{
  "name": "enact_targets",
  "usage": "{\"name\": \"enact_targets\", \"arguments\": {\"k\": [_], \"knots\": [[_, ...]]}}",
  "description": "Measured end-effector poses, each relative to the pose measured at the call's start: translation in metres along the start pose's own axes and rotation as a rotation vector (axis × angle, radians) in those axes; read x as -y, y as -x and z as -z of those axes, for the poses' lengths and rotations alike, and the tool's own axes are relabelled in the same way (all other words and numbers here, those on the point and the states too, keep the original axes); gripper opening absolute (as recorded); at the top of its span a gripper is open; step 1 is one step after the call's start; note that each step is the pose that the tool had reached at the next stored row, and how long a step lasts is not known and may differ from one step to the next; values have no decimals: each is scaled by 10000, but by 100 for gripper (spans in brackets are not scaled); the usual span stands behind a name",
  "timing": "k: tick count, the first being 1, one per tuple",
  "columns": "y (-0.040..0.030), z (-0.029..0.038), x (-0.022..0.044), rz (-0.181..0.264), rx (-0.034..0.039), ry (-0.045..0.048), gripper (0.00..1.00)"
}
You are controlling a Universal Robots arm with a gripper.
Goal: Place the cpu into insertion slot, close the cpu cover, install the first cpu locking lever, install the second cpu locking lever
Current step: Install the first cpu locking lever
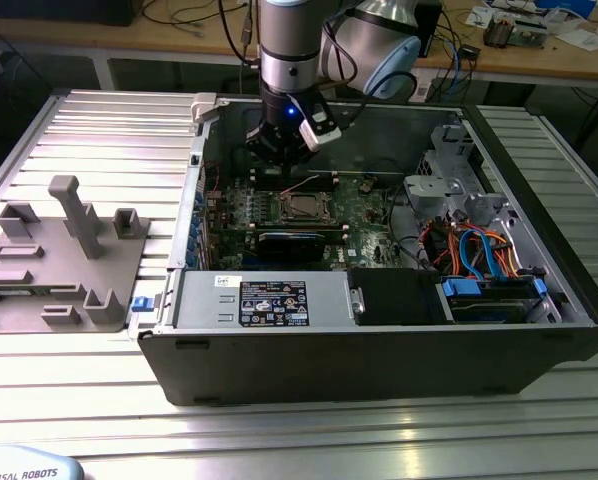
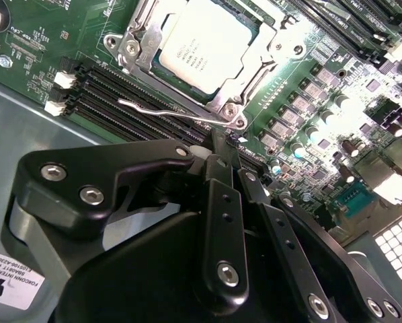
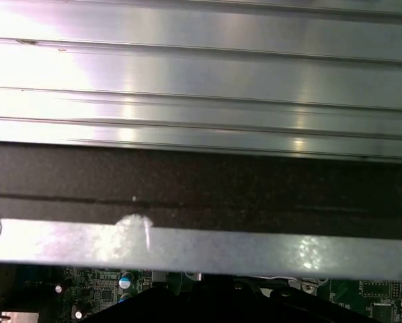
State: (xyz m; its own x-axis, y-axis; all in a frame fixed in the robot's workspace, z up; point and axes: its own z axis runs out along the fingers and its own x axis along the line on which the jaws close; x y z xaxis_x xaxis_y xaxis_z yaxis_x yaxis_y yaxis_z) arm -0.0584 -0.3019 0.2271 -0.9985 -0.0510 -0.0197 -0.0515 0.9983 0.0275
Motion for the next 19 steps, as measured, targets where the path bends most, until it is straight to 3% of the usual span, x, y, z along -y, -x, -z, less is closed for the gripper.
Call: {"name": "enact_targets", "arguments": {"k": [9, 19], "knots": [[6, -11, -11, 1, 0, -6, 11], [92, -74, -26, 117, -7, -63, 11]]}}
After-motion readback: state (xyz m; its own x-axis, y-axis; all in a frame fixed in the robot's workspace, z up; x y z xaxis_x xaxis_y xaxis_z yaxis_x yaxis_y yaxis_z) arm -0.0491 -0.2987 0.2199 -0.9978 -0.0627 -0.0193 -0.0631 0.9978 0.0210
